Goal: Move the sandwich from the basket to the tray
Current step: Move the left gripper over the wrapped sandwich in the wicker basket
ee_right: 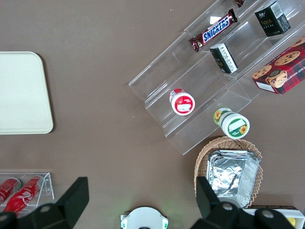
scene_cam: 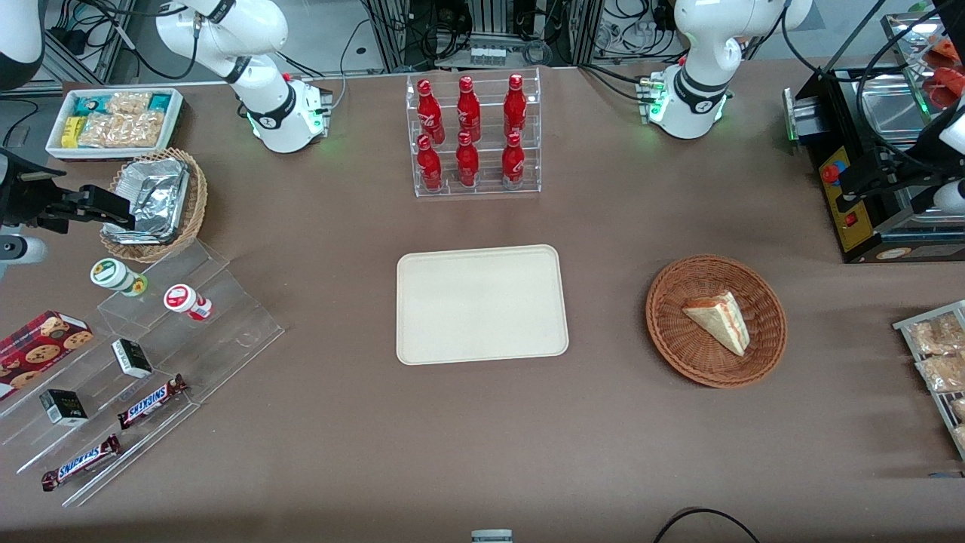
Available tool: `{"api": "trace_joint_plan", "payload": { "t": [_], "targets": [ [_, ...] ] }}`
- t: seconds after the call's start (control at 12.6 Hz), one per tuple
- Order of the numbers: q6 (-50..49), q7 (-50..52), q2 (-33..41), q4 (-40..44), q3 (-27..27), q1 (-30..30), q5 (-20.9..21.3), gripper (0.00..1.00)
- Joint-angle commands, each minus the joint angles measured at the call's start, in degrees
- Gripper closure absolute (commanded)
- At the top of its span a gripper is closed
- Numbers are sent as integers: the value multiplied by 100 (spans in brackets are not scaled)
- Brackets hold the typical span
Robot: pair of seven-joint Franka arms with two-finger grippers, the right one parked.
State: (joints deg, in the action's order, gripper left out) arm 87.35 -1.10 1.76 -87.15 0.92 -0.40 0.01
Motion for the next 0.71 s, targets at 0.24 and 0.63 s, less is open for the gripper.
{"api": "trace_joint_plan", "payload": {
  "t": [0.24,0.63],
  "targets": [
    [80,171,-289,-39,-4,-92,157,0],
    [1315,899,-659,-915,49,-144,236,0]
  ]
}}
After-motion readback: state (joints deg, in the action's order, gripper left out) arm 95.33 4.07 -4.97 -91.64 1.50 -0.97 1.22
